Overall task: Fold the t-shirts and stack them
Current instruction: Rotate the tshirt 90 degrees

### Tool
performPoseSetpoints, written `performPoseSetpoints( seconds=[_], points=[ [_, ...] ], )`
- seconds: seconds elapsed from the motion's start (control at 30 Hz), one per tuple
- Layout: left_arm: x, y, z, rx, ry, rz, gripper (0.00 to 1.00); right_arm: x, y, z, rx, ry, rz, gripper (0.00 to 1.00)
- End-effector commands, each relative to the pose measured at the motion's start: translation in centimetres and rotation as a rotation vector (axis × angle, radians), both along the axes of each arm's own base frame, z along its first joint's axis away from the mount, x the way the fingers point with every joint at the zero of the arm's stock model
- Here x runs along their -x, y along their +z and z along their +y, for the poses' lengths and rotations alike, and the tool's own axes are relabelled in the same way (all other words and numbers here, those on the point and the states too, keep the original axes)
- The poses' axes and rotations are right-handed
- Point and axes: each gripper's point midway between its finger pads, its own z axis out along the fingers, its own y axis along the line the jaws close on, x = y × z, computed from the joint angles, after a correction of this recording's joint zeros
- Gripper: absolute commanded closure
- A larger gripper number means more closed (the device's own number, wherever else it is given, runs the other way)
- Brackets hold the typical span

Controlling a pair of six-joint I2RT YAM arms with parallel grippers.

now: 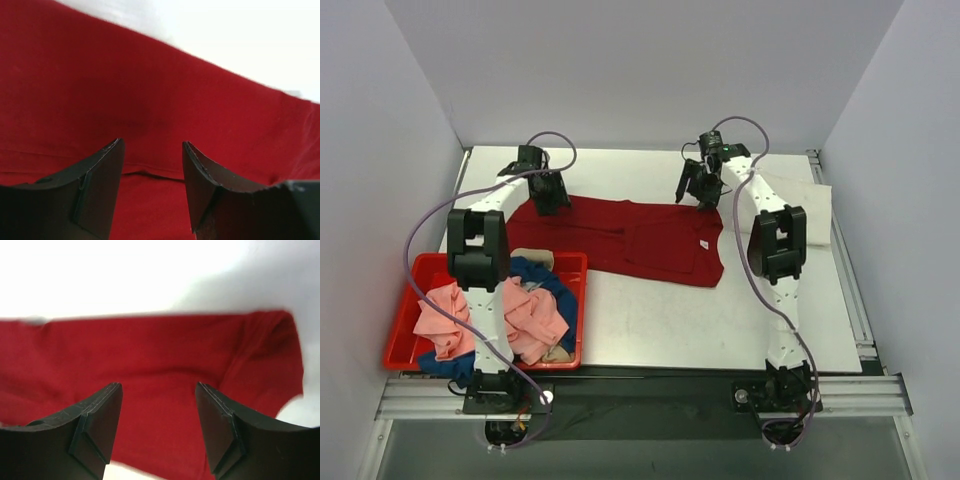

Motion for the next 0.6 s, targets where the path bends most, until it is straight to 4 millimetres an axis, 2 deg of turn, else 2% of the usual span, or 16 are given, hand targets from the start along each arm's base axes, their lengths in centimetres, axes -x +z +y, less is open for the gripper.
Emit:
performPoseSetpoints(
  seconds=[0.0,0.03,0.07,0.1,0.13,0.2,0.27,0.37,0.57],
  points=[
    [-0.3,3.3,-0.7,0.033,-0.014,-0.078,0.40,1.3,9.5,2.0,-0.128,0.088,-0.179,0.39],
    [0.0,2.9,-0.7,0.038,-0.009,-0.066,0.40,2.9,7.9,2.0,-0.137,0.100,-0.131,0.39],
    [-0.2,3.2,-0.5,0.046,0.006,-0.075,0.40,4.2,9.2,2.4,-0.154,0.122,-0.147,0.39],
    [-0.2,3.1,-0.5,0.054,0.013,-0.073,0.40,5.2,8.8,2.6,-0.160,0.132,-0.132,0.39],
    [-0.1,3.1,-0.5,0.061,0.019,-0.074,0.40,7.4,7.4,2.7,-0.171,0.150,-0.084,0.39],
    [-0.2,3.3,-0.5,0.065,0.026,-0.081,0.40,9.8,6.0,3.4,-0.170,0.186,-0.036,0.39],
    [-0.1,3.3,-0.5,0.069,0.028,-0.079,0.40,12.6,3.4,3.7,-0.155,0.211,0.040,0.39],
    [0.2,3.7,-0.4,0.066,0.031,-0.085,0.40,14.6,0.7,3.5,-0.136,0.214,0.111,0.40],
    [0.9,3.8,-0.1,0.053,0.025,-0.086,0.40,14.9,-3.2,1.9,-0.069,0.149,0.196,0.41]
  ],
)
